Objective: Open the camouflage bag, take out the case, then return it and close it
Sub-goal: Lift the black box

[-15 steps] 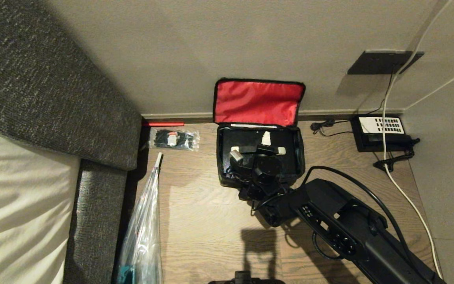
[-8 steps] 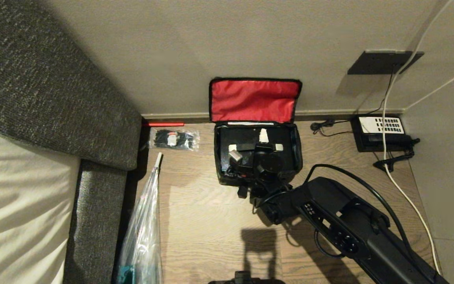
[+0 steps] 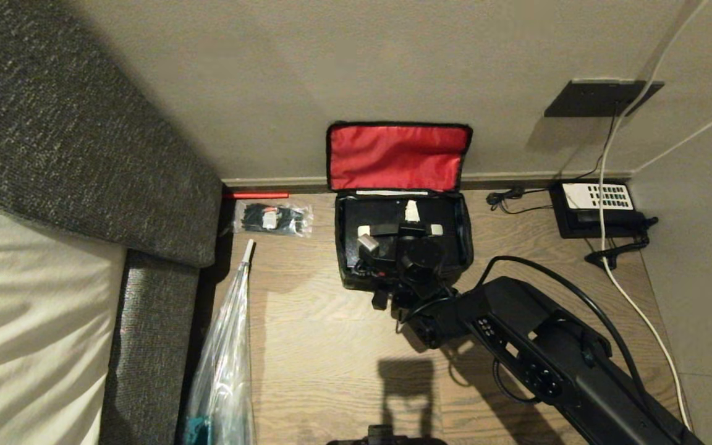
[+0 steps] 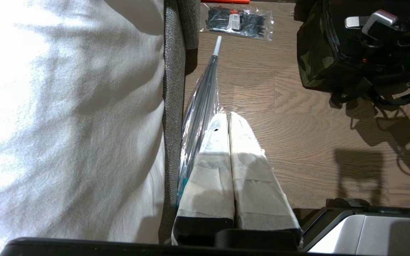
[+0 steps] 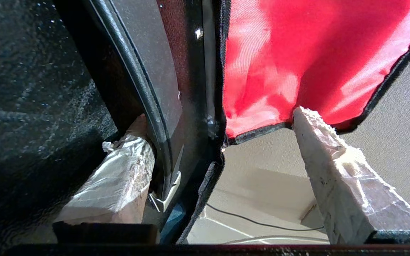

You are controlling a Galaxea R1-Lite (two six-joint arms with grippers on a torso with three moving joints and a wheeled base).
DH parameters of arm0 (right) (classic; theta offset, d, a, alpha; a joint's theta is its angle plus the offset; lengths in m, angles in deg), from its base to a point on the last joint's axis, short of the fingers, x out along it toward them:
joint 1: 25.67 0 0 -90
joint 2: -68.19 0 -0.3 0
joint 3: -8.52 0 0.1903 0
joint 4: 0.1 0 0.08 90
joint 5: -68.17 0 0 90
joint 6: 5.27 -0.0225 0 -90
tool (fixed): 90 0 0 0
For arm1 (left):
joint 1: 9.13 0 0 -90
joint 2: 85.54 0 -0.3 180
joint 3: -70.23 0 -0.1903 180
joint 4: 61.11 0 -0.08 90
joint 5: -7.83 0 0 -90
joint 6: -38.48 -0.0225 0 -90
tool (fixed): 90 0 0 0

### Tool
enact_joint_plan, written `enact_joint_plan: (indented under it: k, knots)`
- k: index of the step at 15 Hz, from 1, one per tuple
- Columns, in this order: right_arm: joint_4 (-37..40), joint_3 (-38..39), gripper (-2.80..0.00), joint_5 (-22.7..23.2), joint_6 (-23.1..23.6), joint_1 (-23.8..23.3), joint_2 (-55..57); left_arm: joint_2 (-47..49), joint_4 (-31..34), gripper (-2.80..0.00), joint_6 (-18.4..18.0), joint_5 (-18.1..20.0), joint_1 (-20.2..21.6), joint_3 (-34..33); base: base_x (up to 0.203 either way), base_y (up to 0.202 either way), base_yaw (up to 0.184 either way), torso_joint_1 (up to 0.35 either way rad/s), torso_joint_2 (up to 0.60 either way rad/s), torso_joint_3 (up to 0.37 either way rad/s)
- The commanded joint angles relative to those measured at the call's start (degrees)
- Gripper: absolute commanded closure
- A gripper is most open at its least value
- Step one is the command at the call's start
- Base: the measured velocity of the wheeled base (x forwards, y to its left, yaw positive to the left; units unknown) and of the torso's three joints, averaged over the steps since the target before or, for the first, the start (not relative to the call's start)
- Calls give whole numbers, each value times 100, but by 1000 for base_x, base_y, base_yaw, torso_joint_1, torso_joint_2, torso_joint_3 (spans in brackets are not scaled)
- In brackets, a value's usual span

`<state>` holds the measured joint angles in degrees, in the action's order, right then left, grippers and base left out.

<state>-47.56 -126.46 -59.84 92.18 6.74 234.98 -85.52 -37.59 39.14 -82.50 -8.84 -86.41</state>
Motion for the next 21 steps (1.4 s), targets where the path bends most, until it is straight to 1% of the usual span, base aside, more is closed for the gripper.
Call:
enact_joint_plan:
  k: [1, 7, 8, 21]
  knots:
    - [-28, -36, -280, -31, 72, -33, 55, -11, 1, 0, 4, -2, 4, -9, 0, 0, 0, 0, 0, 0]
    - [-20, -53, -280, -31, 20, -68, 73, -11, -1, 0, 4, -2, 1, -11, 0, 0, 0, 0, 0, 0]
    - [2, -45, 0, -40, 20, -69, 73, -11, 0, 0, 4, -2, 6, -17, 0, 0, 0, 0, 0, 0]
    - [-1, -45, 0, -31, -86, -51, 64, -11, 0, 0, 4, -2, 5, -18, 0, 0, 0, 0, 0, 0]
